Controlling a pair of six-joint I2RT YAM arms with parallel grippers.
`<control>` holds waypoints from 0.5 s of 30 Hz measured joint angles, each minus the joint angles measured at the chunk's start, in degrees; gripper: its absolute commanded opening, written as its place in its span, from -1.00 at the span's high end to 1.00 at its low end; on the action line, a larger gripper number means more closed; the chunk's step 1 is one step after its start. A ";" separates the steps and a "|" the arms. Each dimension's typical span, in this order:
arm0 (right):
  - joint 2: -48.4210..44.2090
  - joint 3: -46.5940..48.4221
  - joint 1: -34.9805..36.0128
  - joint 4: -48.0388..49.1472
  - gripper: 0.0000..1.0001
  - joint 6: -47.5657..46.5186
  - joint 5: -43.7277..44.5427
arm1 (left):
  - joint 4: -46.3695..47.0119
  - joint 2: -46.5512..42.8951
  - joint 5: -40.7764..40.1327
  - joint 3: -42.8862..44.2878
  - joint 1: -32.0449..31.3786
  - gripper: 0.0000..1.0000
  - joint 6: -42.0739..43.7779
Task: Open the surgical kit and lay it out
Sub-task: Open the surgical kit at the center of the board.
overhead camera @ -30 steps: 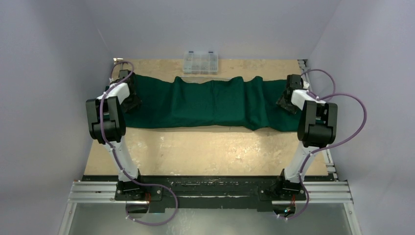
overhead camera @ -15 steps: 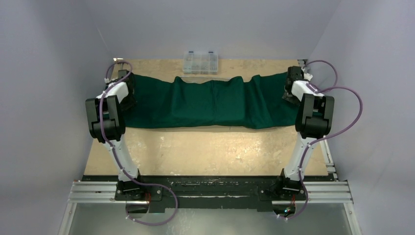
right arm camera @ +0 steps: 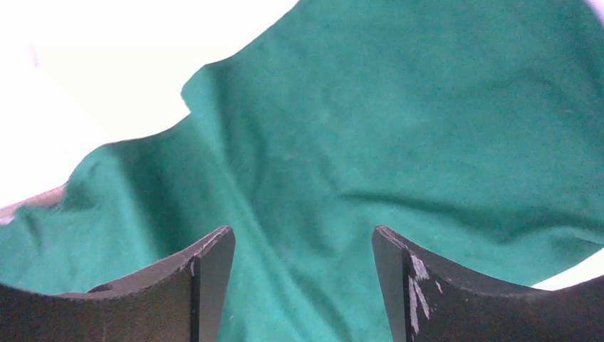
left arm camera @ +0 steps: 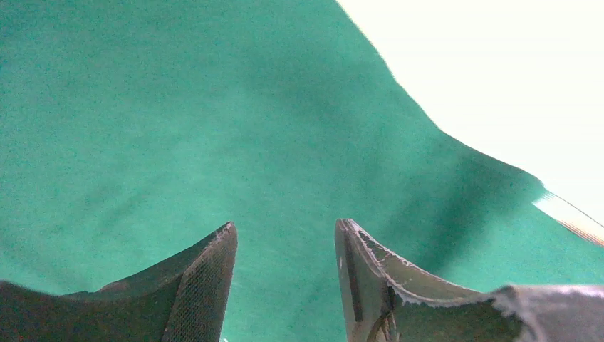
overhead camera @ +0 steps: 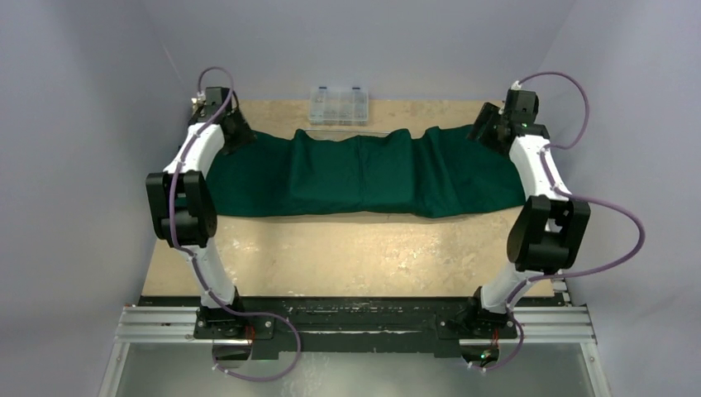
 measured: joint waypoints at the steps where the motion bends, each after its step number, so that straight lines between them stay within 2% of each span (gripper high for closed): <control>1: -1.38 -0.79 0.28 0.63 -0.57 -0.35 -2.71 | 0.98 -0.96 2.14 0.02 -1.20 -0.09 0.31; 5: -3.45 -3.69 1.36 2.64 -0.55 -1.42 -9.97 | 6.16 -3.98 9.57 -1.36 -5.70 -0.15 0.81; 8: -1.53 -4.22 1.73 3.63 -0.36 -1.57 -11.93 | 10.25 -5.62 10.93 -5.60 -8.04 -0.16 1.01; 11: 4.74 -1.07 1.79 3.69 -0.22 -1.31 -11.85 | 11.82 -5.70 10.84 -8.55 -9.01 -0.16 1.07; 15: 14.99 6.27 2.62 4.44 -0.22 -0.61 -10.29 | 12.41 -5.46 8.39 -9.38 -9.09 -0.13 1.27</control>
